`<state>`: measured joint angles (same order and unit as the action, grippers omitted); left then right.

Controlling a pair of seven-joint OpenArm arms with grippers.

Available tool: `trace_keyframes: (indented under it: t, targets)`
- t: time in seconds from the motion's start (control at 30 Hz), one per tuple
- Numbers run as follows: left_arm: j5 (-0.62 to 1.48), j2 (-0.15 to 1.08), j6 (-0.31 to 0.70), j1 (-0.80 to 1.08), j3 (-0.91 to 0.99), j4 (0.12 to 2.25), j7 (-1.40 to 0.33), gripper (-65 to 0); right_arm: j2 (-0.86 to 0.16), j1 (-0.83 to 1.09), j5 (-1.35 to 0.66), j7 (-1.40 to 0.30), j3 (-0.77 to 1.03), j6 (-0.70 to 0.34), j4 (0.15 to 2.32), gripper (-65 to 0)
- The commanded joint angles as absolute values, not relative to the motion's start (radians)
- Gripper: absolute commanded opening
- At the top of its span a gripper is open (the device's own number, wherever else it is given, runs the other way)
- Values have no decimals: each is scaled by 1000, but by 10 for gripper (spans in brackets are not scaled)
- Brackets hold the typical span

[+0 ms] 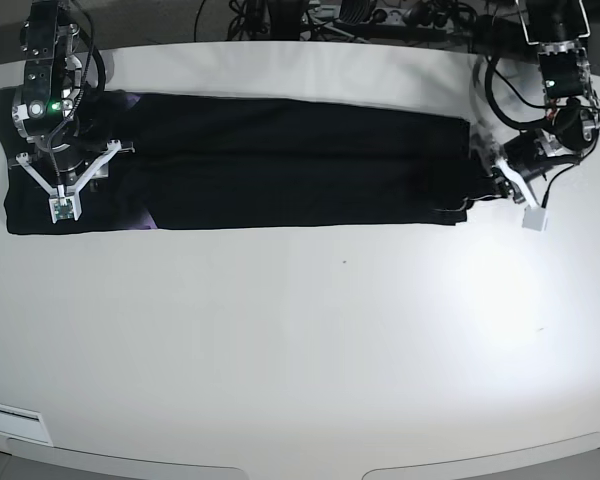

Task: Fold the T-shirt properly
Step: 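Lower the folded hem onto the shirt and release both grippers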

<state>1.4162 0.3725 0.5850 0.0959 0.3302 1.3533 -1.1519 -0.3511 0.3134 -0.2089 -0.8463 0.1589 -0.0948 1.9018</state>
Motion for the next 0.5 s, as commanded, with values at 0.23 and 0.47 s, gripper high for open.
trace_keyframes:
  t: [0.23, 0.47]
  targets:
    - [1404, 363, 558, 107, 289, 1351, -1205, -349, -363, 305, -204, -831, 165, -94, 1922, -363]
    - [1390, 369, 558, 105, 289, 1351, -1203, -650, -363, 304, -204, -830, 165, -94, 1922, -363]
